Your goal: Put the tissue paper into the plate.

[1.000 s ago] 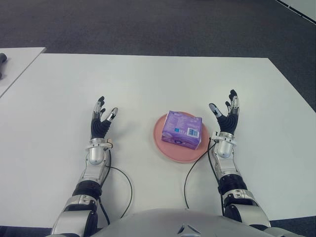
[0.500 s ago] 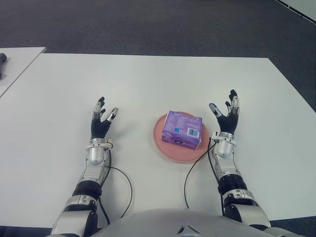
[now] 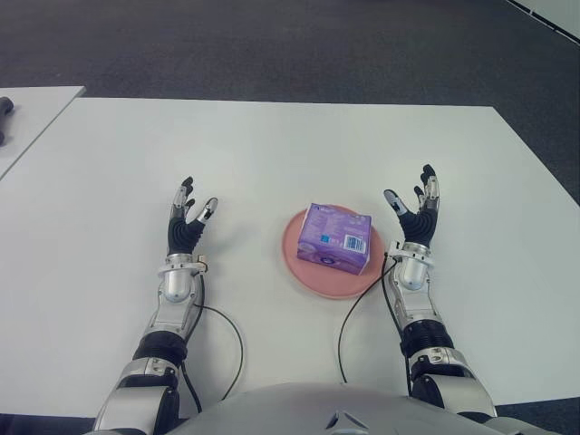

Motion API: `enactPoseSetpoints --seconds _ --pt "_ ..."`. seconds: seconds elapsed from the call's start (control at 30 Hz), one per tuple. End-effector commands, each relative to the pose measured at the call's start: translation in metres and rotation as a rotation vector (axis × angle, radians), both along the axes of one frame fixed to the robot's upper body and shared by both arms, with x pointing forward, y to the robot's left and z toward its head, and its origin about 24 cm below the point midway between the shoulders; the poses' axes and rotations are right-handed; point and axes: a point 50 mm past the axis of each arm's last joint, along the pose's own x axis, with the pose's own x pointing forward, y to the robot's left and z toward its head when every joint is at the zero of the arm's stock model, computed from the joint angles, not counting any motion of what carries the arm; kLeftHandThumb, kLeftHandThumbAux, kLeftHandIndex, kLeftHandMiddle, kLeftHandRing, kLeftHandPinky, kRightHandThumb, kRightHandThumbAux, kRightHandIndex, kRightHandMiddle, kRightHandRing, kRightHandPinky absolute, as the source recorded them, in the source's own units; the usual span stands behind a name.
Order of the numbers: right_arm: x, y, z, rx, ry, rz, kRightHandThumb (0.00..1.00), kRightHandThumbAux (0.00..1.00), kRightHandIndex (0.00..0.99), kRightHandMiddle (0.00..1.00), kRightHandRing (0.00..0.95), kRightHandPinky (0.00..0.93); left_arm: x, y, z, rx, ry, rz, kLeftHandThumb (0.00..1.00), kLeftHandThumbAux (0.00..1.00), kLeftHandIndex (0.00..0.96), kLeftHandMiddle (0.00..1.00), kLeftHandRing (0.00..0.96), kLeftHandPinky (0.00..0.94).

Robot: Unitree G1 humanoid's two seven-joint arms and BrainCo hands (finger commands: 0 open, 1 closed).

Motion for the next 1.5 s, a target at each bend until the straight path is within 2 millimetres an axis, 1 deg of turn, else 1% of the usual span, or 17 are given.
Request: enactPoseSetpoints --seconds 0.03,1.47,1.5 --pt "-0.001 -0.001 -0.003 0.002 0.016 -0.001 0.000 0.533 0.000 0.000 0.000 0.000 -0.005 -0.002 -0.007 0.001 0.028 -0.026 0.000 0.467 0.000 0.000 0.000 0.000" --pt "-0.001 0.002 -0.004 0.003 0.016 0.001 0.000 0.533 0.000 0.000 0.000 0.000 0.000 0.000 -0.004 0.017 -0.009 -0.071 0.000 0.470 0.000 0.000 0.000 0.000" --pt "-0.003 0.001 -0.017 0.036 0.085 0.053 0.000 0.533 0.000 0.000 0.000 0.000 0.000 0.000 -0.004 0.018 -0.010 -0.072 0.000 0.470 0.000 0.000 0.000 0.000"
